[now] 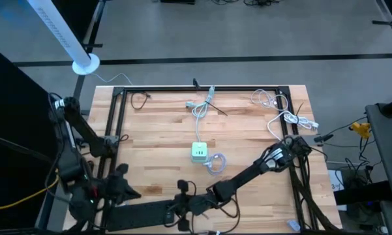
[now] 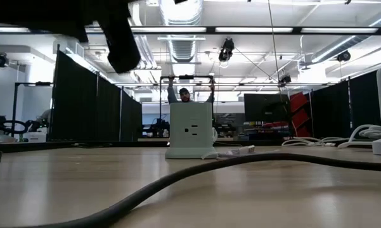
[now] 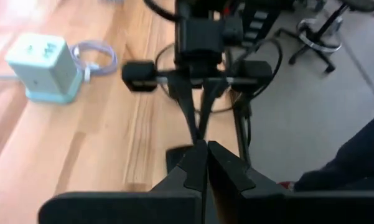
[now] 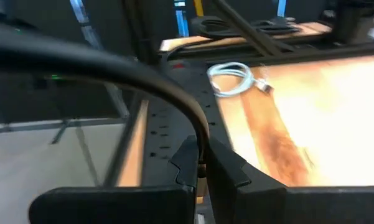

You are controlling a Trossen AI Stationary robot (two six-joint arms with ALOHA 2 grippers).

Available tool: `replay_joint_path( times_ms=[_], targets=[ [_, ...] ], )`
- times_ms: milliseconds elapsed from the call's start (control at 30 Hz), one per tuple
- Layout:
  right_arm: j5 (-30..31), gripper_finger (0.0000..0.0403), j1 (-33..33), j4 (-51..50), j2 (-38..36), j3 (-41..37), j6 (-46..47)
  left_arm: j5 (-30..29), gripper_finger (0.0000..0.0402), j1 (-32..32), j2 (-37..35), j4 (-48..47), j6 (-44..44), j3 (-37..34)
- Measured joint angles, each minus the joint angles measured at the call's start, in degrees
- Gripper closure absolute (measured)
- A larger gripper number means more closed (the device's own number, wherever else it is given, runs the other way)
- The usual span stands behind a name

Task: Insert USB
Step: Insert the bottom black charger cable into the black outlet extension

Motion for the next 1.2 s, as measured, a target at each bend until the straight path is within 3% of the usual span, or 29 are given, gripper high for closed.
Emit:
replay_joint_path(
  times_ms=[500,800,1200],
  targets=[
    [2.11,0.0399,0.39,0.91,3.16,-0.01,-0.06,2.94,0.0402,-0.07,9.95,-0.11,-7.59,-0.02],
    [2.75,0.0399,0.22,0.91,3.18,-0.01,-2.33,8.71,0.0402,-0.07,15.02,0.44,-10.1,-0.02],
    [2.51,0.0399,-0.19,1.0,3.2,-0.01,-2.51,8.73,0.0402,-0.09,16.67,0.63,-11.28,-0.02]
  ],
)
